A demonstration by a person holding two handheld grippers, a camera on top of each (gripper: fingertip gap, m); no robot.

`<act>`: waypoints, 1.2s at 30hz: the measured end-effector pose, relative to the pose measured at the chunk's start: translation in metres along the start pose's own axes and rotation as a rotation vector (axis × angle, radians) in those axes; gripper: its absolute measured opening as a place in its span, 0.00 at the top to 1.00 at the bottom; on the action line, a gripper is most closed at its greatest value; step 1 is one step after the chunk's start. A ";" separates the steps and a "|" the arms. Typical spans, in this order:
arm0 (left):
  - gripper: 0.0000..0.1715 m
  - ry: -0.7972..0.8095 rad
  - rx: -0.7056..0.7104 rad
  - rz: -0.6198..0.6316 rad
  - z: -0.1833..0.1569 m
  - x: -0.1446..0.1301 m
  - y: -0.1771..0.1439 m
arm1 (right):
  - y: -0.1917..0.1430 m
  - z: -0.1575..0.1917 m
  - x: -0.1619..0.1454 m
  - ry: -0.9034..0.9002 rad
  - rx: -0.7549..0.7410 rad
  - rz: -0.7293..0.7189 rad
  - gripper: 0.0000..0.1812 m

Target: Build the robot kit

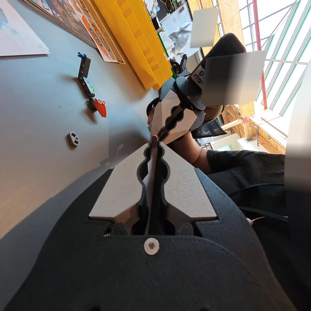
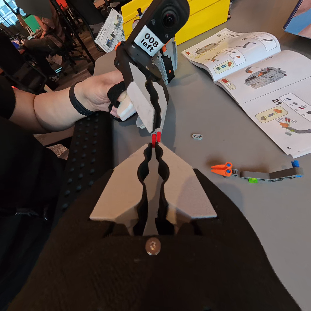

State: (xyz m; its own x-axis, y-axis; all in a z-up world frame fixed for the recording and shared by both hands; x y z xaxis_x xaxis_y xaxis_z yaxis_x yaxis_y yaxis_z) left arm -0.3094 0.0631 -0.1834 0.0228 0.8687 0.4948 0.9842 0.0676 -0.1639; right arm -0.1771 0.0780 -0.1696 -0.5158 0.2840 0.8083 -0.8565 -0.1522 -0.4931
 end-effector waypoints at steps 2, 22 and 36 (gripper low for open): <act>0.97 -0.001 0.011 0.004 0.001 -0.001 0.000 | 0.001 0.000 -0.001 -0.006 -0.016 0.011 0.98; 0.97 -0.054 -0.029 -0.014 0.005 0.000 -0.002 | 0.000 -0.004 0.001 0.055 0.006 -0.052 0.98; 0.97 -0.045 -0.062 -0.037 0.001 0.002 -0.006 | -0.001 -0.008 0.004 0.201 0.115 -0.139 0.98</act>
State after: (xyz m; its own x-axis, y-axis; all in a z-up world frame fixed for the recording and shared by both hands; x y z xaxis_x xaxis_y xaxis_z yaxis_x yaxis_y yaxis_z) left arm -0.3153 0.0652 -0.1818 -0.0209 0.8876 0.4601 0.9932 0.0711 -0.0922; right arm -0.1778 0.0867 -0.1685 -0.3895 0.4898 0.7800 -0.9210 -0.2024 -0.3328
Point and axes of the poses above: each gripper's, where its closed fingertips meet, y out along the fingers, x out of its top, z = x × y across the jaws, the point moved 7 cm from there along -y, back along the fingers, and after that the axes turned 6 degrees about z, right-handed, at the moved point
